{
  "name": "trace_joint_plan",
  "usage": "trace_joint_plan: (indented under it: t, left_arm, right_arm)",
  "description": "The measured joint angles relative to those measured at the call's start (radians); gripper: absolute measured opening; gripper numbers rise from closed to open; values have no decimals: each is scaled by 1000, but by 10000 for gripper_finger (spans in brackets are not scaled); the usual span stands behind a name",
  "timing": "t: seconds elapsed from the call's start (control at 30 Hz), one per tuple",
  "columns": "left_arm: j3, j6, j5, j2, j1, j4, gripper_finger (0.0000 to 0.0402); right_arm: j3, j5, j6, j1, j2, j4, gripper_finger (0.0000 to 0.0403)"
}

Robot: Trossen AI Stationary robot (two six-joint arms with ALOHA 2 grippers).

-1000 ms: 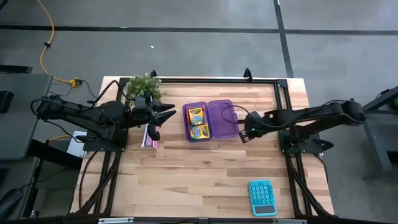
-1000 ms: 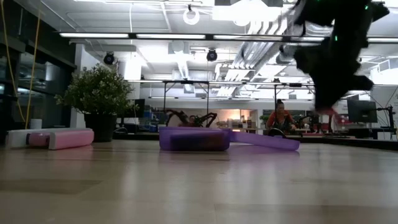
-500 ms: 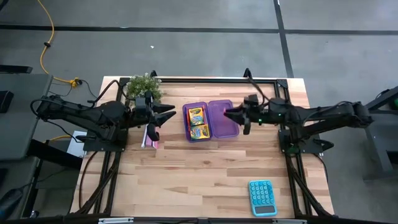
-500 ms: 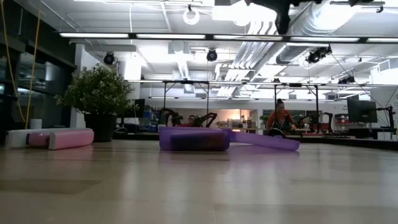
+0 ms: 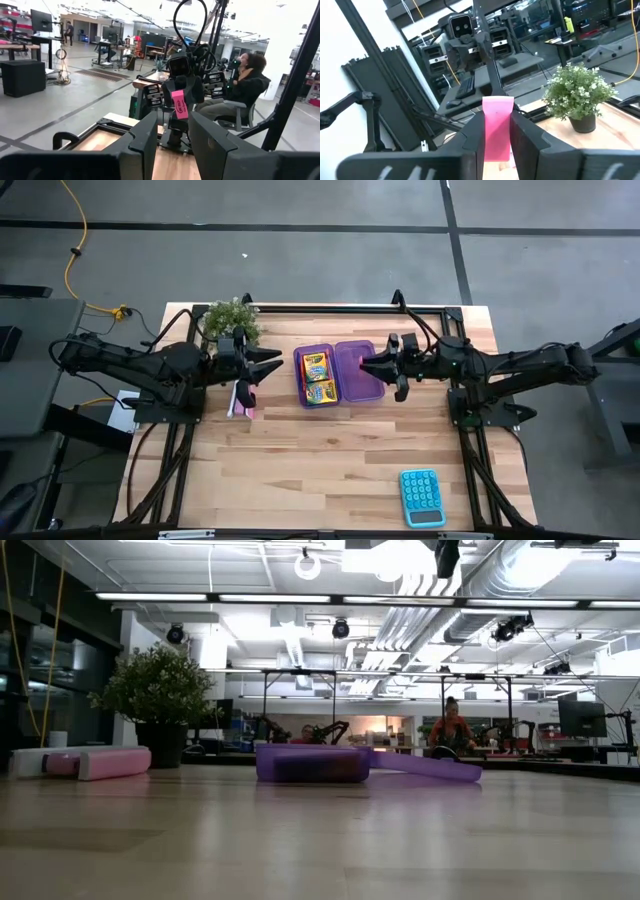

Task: Pick & place school supplies into a supply box
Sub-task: Put the pink eraser into the purple supply box

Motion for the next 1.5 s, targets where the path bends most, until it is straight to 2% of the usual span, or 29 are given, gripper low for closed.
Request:
trace_joint_plan:
  t: [0.17, 0.3, 0.4, 0.53, 0.77, 0.87, 1.17, 1.5]
  left_arm:
    - [0, -14, 0, 0, 0, 0, 100]
    - [0, -14, 0, 0, 0, 3, 100]
    - [0, -14, 0, 0, 0, 2, 100]
    - [0, -14, 0, 0, 0, 2, 100]
    - [0, -14, -2, 0, 0, 2, 100]
    - [0, -14, -2, 0, 0, 1, 100]
    - [0, -14, -5, 0, 0, 0, 100]
    - [0, -14, -5, 0, 0, 0, 100]
  right_arm:
    - [74, 65, 57, -24, 59, -91, 60]
    - [208, 59, -20, -69, 190, -244, 60]
    - [288, 52, -20, -110, 306, -352, 60]
    - [347, 55, 75, -174, 453, -446, 60]
    - [358, 56, 326, -254, 668, -455, 60]
    - [358, 56, 386, -269, 735, -453, 60]
    - [359, 37, 498, -271, 848, -449, 60]
    - [359, 45, 509, -271, 852, -444, 60]
